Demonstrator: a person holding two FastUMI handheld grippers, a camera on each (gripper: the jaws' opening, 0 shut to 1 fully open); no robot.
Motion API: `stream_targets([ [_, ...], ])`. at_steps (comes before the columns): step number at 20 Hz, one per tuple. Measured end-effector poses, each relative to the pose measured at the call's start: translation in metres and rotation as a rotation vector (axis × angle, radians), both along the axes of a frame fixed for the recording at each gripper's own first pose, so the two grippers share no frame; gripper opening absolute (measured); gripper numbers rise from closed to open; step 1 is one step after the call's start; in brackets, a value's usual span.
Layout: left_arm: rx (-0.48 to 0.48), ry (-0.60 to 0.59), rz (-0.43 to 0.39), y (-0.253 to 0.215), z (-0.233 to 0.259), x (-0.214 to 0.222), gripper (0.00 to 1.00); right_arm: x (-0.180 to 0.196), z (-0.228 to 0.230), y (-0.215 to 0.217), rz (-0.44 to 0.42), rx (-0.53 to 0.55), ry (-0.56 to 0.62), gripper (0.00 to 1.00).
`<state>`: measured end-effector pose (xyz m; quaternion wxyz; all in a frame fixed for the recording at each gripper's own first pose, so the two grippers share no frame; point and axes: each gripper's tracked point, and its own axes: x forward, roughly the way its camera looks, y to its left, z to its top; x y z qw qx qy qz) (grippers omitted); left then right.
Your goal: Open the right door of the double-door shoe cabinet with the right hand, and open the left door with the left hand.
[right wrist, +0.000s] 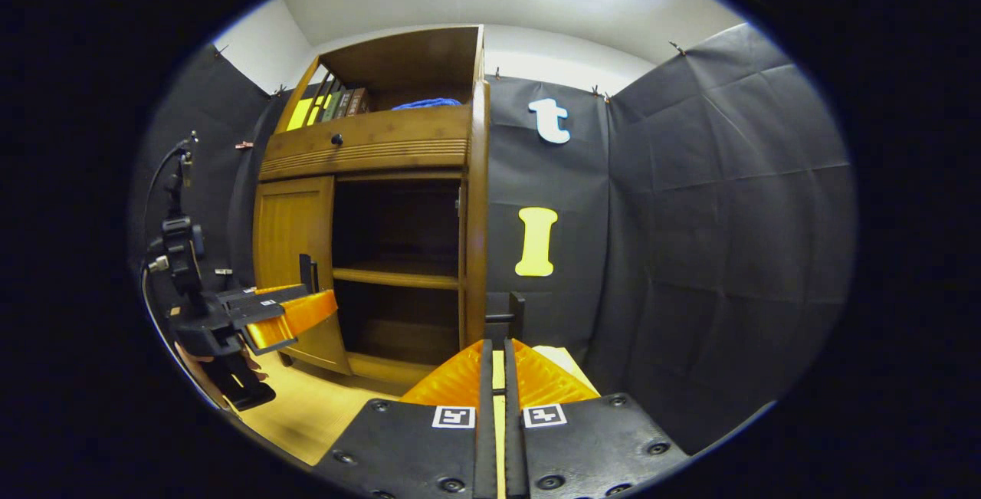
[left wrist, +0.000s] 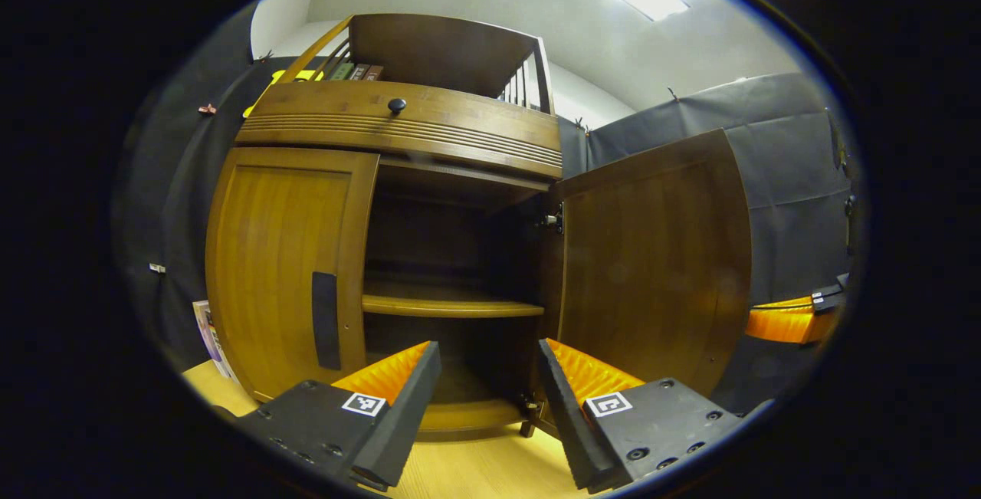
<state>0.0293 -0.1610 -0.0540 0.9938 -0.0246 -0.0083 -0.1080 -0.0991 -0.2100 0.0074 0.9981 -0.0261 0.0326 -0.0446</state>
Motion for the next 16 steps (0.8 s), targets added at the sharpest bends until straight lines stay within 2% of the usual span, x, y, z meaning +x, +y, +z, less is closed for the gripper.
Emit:
stream_targets([
  [3, 0.000, 0.021, 0.033, 0.016, -0.010, 0.003, 0.80, -0.003, 0.006, 0.031, 0.064, -0.010, -0.021, 0.08],
  [4, -0.009, 0.023, 0.045, 0.023, -0.012, 0.004, 0.75, -0.001, 0.007, 0.043, 0.092, -0.019, -0.024, 0.08],
  [6, -0.017, 0.022, 0.081, 0.040, -0.013, 0.006, 0.75, 0.002, 0.003, 0.068, 0.154, -0.028, -0.019, 0.27],
  [7, -0.010, 0.021, 0.110, 0.052, -0.013, 0.008, 0.80, 0.004, 0.000, 0.076, 0.176, -0.025, -0.015, 0.36],
  [8, 0.000, 0.018, 0.142, 0.065, -0.014, 0.011, 0.75, 0.009, -0.004, 0.086, 0.205, -0.018, -0.005, 0.36],
  [9, 0.007, 0.016, 0.173, 0.078, -0.015, 0.014, 0.80, 0.013, -0.008, 0.094, 0.224, -0.008, 0.007, 0.39],
  [10, 0.014, 0.015, 0.201, 0.090, -0.015, 0.017, 0.80, 0.017, -0.012, 0.102, 0.247, 0.005, 0.013, 0.52],
  [11, 0.023, 0.014, 0.233, 0.103, -0.017, 0.020, 0.75, 0.020, -0.013, 0.106, 0.258, 0.012, 0.013, 0.64],
  [12, 0.032, 0.011, 0.265, 0.116, -0.017, 0.024, 0.75, 0.023, -0.016, 0.108, 0.262, 0.019, 0.013, 0.77],
  [13, 0.038, 0.006, 0.288, 0.126, -0.016, 0.028, 0.80, 0.028, -0.017, 0.110, 0.261, 0.025, 0.014, 0.89],
  [14, 0.040, 0.000, 0.301, 0.133, -0.016, 0.034, 0.75, 0.034, -0.017, 0.112, 0.260, 0.031, 0.010, 0.90],
  [15, 0.044, -0.005, 0.310, 0.141, -0.016, 0.039, 0.80, 0.038, -0.015, 0.114, 0.259, 0.036, -0.001, 0.91],
  [16, 0.055, -0.008, 0.322, 0.149, -0.016, 0.045, 0.75, 0.042, -0.013, 0.116, 0.253, 0.037, -0.011, 0.92],
])
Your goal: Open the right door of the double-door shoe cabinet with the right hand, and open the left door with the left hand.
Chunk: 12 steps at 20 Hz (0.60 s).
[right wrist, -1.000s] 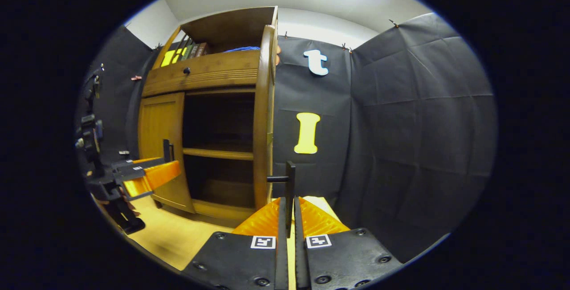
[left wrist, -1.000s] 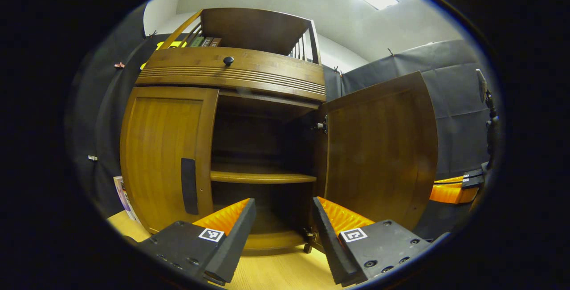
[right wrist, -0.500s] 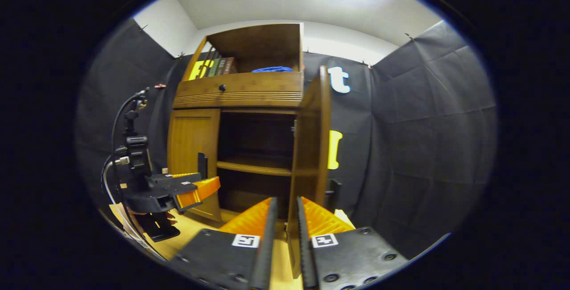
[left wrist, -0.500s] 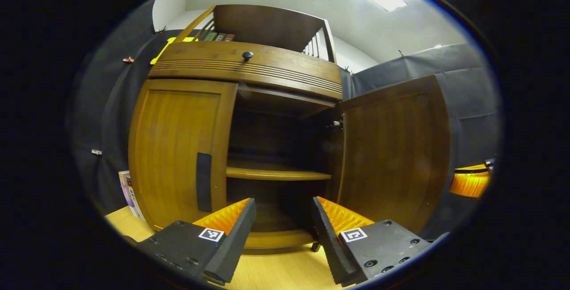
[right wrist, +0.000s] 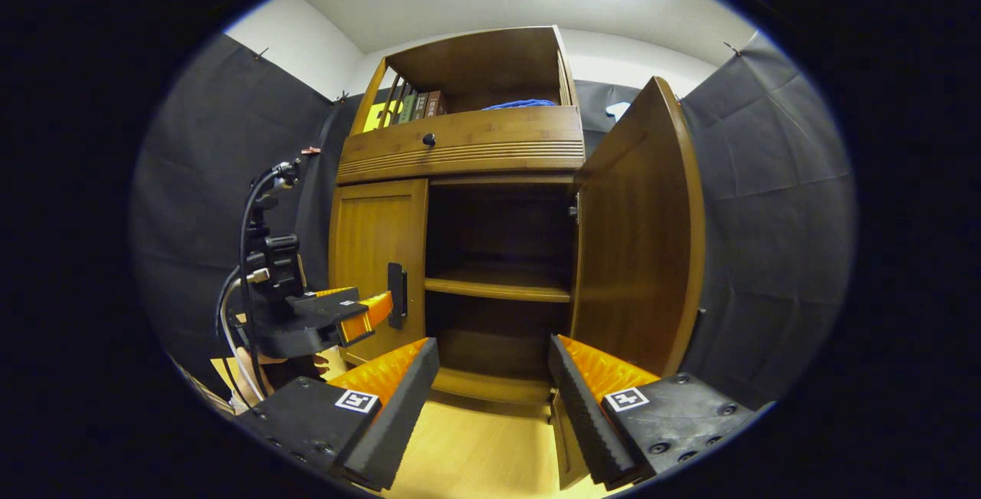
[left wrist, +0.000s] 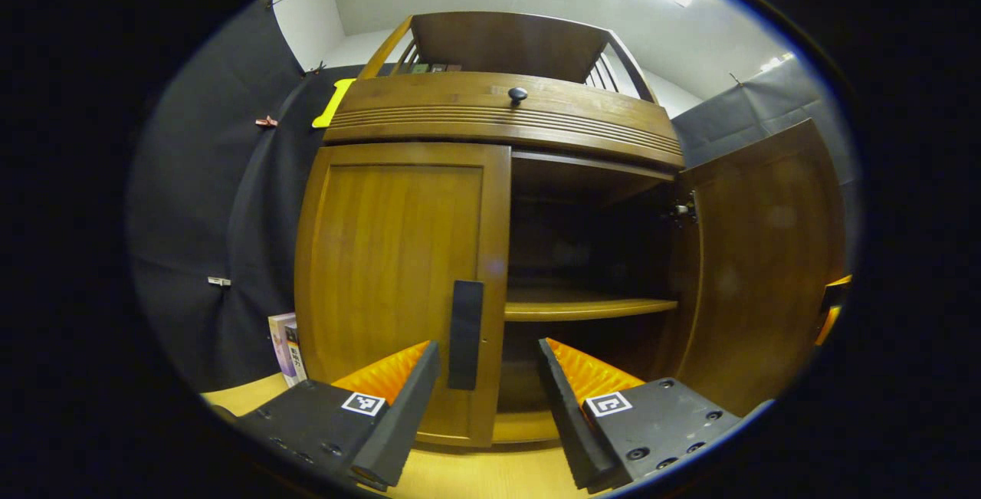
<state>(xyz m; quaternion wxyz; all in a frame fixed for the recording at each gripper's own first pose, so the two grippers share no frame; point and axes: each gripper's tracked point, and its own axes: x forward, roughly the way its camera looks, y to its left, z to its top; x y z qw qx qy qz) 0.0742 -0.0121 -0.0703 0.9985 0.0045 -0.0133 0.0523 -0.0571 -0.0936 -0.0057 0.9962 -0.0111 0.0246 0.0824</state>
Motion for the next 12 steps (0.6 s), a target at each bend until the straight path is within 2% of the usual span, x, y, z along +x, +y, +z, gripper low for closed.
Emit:
stream_targets([
  [3, 0.016, -0.004, 0.036, 0.023, -0.001, 0.021, 0.75, 0.010, 0.005, 0.001, -0.026, -0.022, -0.032, 0.99],
  [4, 0.006, -0.006, 0.028, 0.025, -0.003, 0.028, 0.75, 0.014, 0.007, 0.001, -0.036, -0.035, -0.046, 0.97],
  [5, -0.009, -0.005, 0.006, 0.023, -0.005, 0.038, 0.80, 0.017, 0.008, 0.001, -0.045, -0.053, -0.059, 0.95],
  [6, -0.025, 0.000, -0.026, 0.020, -0.008, 0.047, 0.80, 0.022, 0.007, 0.000, -0.057, -0.077, -0.069, 0.99],
  [7, -0.039, 0.004, -0.050, 0.018, -0.009, 0.055, 0.75, 0.026, 0.004, -0.002, -0.073, -0.101, -0.069, 0.97],
  [8, -0.047, 0.005, -0.050, 0.021, -0.010, 0.060, 0.80, 0.029, 0.001, -0.003, -0.084, -0.120, -0.069, 0.95],
  [9, -0.045, 0.001, -0.037, 0.026, -0.009, 0.065, 0.80, 0.031, -0.002, -0.003, -0.090, -0.133, -0.068, 0.97],
  [10, -0.035, -0.007, -0.023, 0.030, -0.007, 0.070, 0.75, 0.034, -0.005, -0.002, -0.089, -0.142, -0.062, 0.97],
  [11, -0.023, -0.011, -0.013, 0.034, -0.006, 0.074, 0.80, 0.037, -0.007, -0.001, -0.087, -0.143, -0.057, 0.96],
  [12, -0.014, -0.006, -0.014, 0.034, -0.008, 0.079, 0.80, 0.040, -0.009, 0.001, -0.080, -0.138, -0.054, 0.96],
])
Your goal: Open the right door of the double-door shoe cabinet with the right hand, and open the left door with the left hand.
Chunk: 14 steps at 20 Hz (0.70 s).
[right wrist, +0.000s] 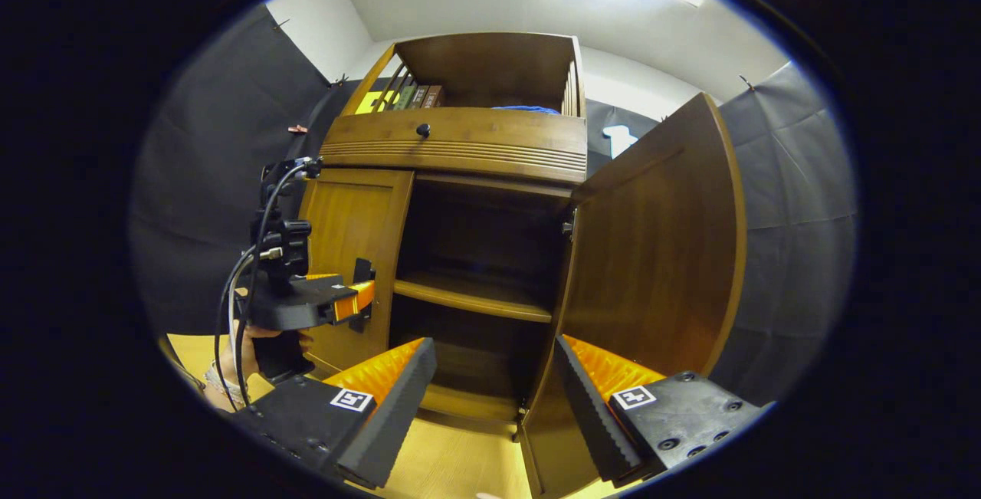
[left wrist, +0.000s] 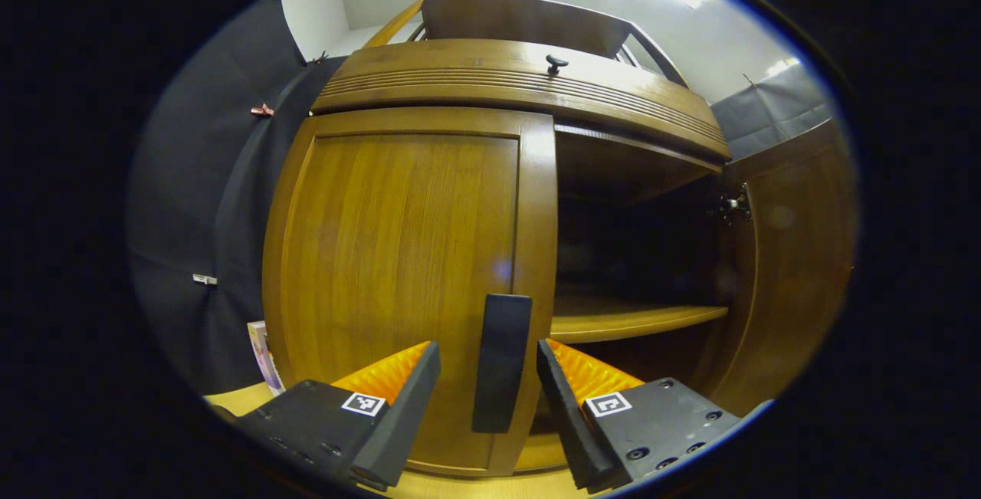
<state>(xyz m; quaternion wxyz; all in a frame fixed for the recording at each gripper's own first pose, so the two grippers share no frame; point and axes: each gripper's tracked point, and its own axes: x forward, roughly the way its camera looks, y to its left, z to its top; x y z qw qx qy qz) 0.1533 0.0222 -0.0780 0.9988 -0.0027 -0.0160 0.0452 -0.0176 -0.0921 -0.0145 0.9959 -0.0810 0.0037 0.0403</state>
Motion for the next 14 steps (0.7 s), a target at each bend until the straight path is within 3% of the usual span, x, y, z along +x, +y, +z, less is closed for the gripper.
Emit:
stream_targets([
  [5, -0.008, 0.030, -0.023, 0.003, -0.015, 0.018, 0.80, 0.012, -0.015, 0.003, 0.015, 0.027, 0.031, 0.99],
  [9, -0.038, 0.007, -0.044, -0.004, -0.011, 0.023, 0.70, 0.019, -0.024, -0.005, 0.001, 0.012, 0.031, 0.96],
  [13, -0.035, 0.005, -0.058, -0.006, -0.008, 0.025, 0.40, 0.020, -0.030, -0.014, -0.014, 0.041, 0.041, 0.98],
  [14, -0.031, 0.009, -0.058, -0.006, -0.009, 0.024, 0.39, 0.019, -0.030, -0.015, -0.016, 0.045, 0.040, 0.98],
])
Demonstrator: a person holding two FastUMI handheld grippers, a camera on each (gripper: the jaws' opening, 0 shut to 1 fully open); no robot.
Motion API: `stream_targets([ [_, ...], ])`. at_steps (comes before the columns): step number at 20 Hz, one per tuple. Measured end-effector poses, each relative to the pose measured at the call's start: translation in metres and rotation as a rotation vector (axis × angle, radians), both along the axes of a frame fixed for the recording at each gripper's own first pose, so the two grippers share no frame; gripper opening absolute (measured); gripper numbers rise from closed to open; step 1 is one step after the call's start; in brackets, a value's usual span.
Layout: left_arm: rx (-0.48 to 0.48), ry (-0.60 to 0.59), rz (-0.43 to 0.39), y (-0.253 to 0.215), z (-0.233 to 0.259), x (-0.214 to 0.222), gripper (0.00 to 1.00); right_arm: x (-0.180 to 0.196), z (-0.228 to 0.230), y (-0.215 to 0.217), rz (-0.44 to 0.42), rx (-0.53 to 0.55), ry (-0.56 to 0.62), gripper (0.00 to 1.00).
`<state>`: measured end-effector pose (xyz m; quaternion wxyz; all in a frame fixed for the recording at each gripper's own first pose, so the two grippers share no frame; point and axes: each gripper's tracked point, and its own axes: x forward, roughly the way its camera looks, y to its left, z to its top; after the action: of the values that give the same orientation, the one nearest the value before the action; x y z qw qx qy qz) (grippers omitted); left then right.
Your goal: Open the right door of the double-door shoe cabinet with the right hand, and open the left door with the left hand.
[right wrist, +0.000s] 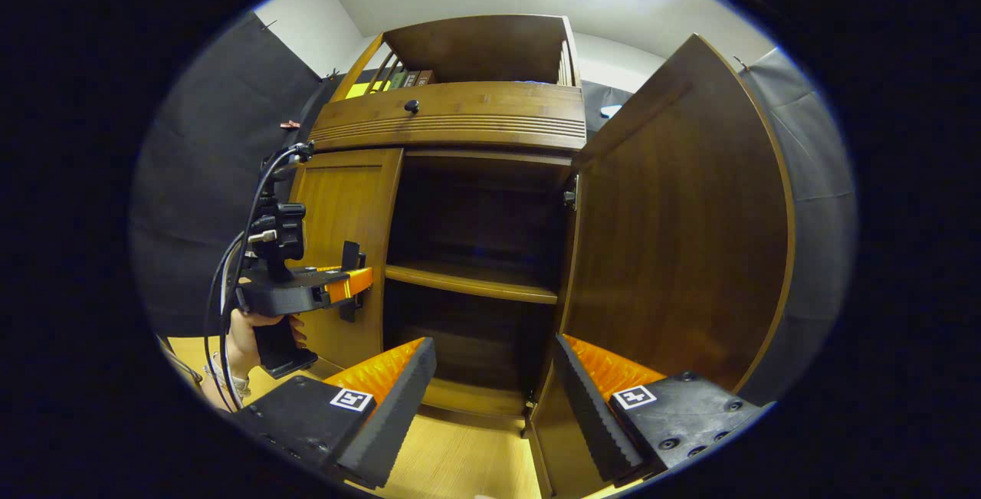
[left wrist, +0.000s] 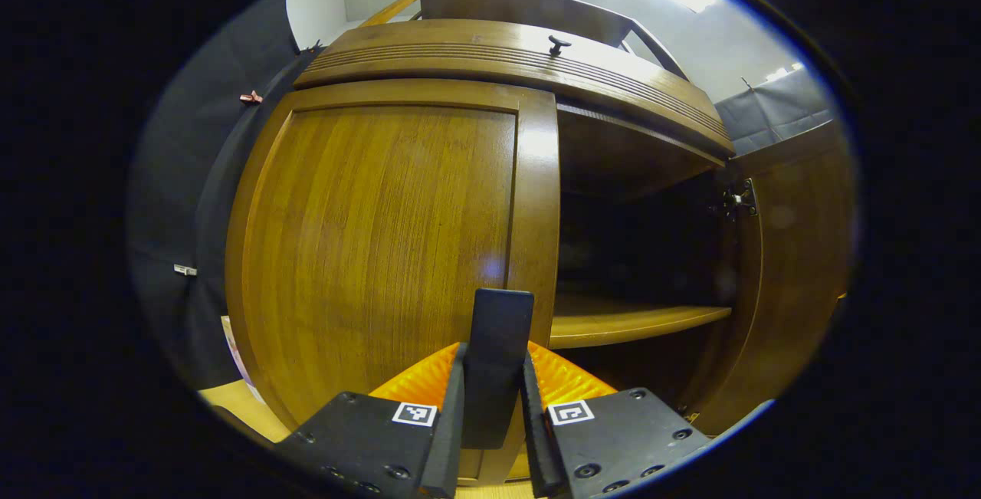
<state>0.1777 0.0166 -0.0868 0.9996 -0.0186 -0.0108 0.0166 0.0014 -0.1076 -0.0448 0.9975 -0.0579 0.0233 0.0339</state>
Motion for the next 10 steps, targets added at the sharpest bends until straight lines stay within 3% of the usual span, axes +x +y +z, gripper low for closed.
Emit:
stream_targets([
  [3, 0.000, 0.004, -0.006, -0.001, -0.002, 0.000, 0.34, -0.003, 0.002, 0.000, 0.000, -0.005, -0.004, 0.96],
  [4, 0.005, 0.009, -0.007, -0.001, -0.001, -0.001, 0.31, -0.007, 0.003, 0.000, -0.001, -0.011, -0.008, 0.99],
  [5, 0.008, 0.011, -0.007, 0.000, -0.002, -0.001, 0.34, -0.009, 0.005, -0.001, -0.004, -0.016, -0.011, 0.95],
  [10, -0.009, 0.022, -0.038, -0.003, 0.001, -0.006, 0.29, -0.016, 0.010, -0.001, -0.015, -0.015, -0.020, 0.95],
])
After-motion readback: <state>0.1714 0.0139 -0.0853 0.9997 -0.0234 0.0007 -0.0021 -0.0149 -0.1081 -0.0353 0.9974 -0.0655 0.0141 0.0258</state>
